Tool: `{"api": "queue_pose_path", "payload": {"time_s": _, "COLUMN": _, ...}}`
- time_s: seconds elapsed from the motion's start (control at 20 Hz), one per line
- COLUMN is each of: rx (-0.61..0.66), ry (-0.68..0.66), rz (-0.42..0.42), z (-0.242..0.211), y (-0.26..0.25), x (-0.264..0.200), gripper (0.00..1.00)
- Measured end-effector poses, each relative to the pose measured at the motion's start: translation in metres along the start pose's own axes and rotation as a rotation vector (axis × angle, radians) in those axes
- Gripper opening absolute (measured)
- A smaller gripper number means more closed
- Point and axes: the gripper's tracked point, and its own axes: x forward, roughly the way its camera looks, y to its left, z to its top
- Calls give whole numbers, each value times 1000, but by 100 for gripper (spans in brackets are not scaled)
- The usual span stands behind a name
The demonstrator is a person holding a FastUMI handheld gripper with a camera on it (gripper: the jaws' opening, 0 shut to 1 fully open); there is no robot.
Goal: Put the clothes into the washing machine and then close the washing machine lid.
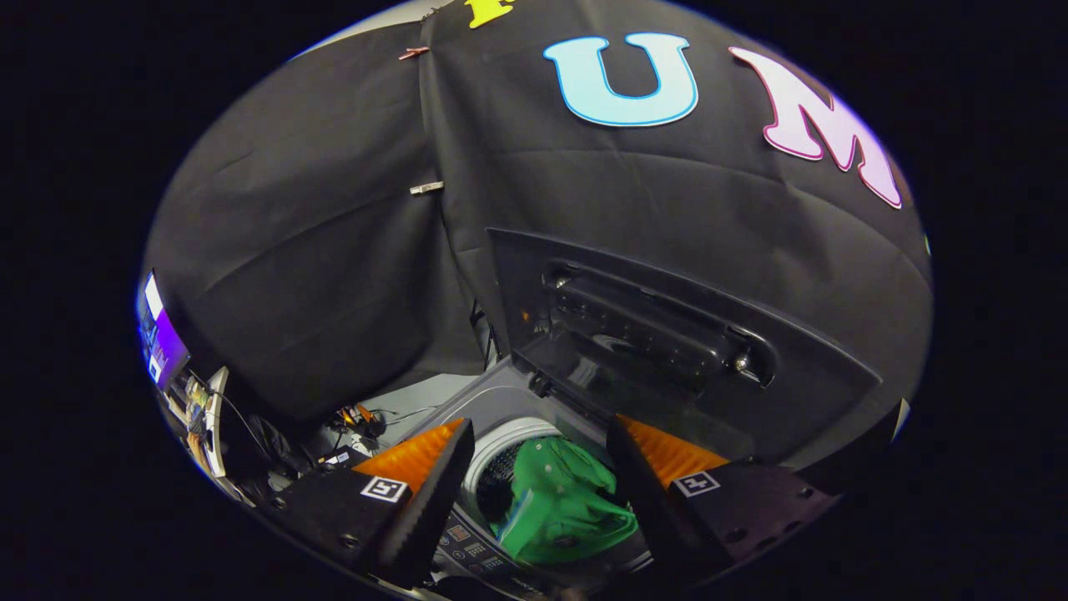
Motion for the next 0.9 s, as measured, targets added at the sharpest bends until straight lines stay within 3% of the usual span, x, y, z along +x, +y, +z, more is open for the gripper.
{"api": "queue_pose_path", "payload": {"time_s": 0.25, "rx": -22, "ry": -44, "rz": 24, "z": 10, "y": 8, "x": -4, "gripper": 99}}
{"api": "queue_pose_path", "payload": {"time_s": 0.5, "rx": -70, "ry": -209, "rz": 21, "z": 47, "y": 13, "x": -20, "gripper": 99}}
{"api": "queue_pose_path", "payload": {"time_s": 0.9, "rx": -73, "ry": -464, "rz": -131, "z": 99, "y": -20, "x": -40, "gripper": 99}}
